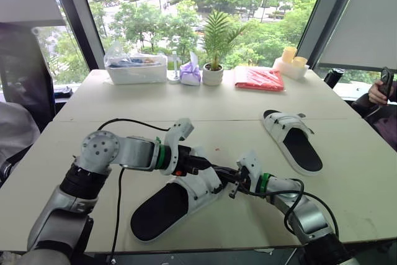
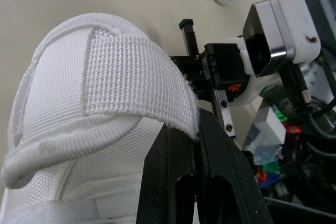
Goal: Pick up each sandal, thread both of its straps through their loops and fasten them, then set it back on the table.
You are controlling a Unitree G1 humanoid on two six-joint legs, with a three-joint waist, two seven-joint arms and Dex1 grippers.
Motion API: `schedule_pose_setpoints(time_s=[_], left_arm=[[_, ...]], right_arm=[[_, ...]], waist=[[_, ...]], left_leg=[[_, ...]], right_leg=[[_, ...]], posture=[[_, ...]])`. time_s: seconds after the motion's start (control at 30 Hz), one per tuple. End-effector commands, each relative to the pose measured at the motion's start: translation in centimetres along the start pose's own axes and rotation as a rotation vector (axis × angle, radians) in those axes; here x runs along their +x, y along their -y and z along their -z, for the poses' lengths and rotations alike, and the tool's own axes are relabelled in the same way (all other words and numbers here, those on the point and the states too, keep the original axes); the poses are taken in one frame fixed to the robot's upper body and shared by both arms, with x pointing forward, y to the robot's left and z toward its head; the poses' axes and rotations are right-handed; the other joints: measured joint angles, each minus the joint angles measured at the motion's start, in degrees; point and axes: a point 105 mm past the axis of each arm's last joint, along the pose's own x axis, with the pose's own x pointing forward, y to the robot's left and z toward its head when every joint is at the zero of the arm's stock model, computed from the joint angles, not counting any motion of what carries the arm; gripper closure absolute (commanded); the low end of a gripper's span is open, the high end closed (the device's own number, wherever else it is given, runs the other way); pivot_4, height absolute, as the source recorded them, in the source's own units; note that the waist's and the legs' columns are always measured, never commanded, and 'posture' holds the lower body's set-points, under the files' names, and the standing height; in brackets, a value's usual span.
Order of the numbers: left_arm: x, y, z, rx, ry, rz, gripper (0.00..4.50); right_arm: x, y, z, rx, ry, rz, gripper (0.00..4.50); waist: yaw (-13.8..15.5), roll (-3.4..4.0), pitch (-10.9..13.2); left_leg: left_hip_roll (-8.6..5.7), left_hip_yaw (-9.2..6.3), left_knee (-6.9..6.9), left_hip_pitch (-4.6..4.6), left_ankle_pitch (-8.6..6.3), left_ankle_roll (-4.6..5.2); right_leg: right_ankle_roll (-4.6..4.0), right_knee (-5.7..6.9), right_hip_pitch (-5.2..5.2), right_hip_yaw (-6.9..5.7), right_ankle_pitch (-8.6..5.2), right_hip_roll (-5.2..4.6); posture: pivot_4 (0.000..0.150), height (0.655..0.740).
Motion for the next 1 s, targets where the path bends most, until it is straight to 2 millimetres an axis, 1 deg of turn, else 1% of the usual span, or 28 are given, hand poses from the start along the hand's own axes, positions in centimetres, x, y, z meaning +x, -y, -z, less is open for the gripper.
schedule_pose_setpoints(time_s=[0.03,0.3,0.53,0.9,1.0], left_arm=[[-0.8,0.4,-1.0,-0.016,0.053,0.024,4.43],[-0.8,0.4,-0.9,-0.038,0.063,0.02,4.43],[-0.3,0.8,-0.5,-0.04,0.052,0.036,4.43],[0.3,0.7,0.4,-0.048,0.032,0.032,4.43],[0.5,0.9,0.1,-0.078,0.055,0.047,4.43]], right_arm=[[-0.4,-0.1,3.6,0.065,-0.136,0.023,4.5],[-0.3,-0.2,3.7,0.059,-0.141,0.014,4.5],[-0.3,-0.2,3.8,0.059,-0.142,0.016,4.5],[-0.4,-0.3,3.8,0.061,-0.141,0.018,4.5],[-0.4,-0.3,3.7,0.059,-0.141,0.018,4.5]], waist=[[0.0,0.0,0.0],[-0.06,0.0,0.0],[-0.05,0.0,0.0],[-0.02,0.0,0.0],[-0.01,0.0,0.0]], left_leg=[[0.0,0.0,0.0,0.0,0.0,0.0],[0.0,0.0,-0.01,0.0,0.0,0.0],[0.01,0.0,-0.01,0.0,0.0,0.0],[0.01,-0.01,-0.02,0.0,-0.01,0.0],[0.01,-0.01,-0.02,0.0,-0.01,0.0]], right_leg=[[0.0,0.0,0.0,0.0,0.0,0.0],[0.0,0.0,-0.01,0.01,0.0,-0.01],[0.0,-0.01,-0.01,0.01,0.0,-0.01],[-0.02,-0.03,-0.02,0.03,-0.01,-0.02],[-0.03,-0.05,-0.02,0.03,-0.02,-0.03]], posture=[[0.15,0.74],[0.15,0.74],[0.15,0.74],[0.15,0.74],[0.15,0.74]])
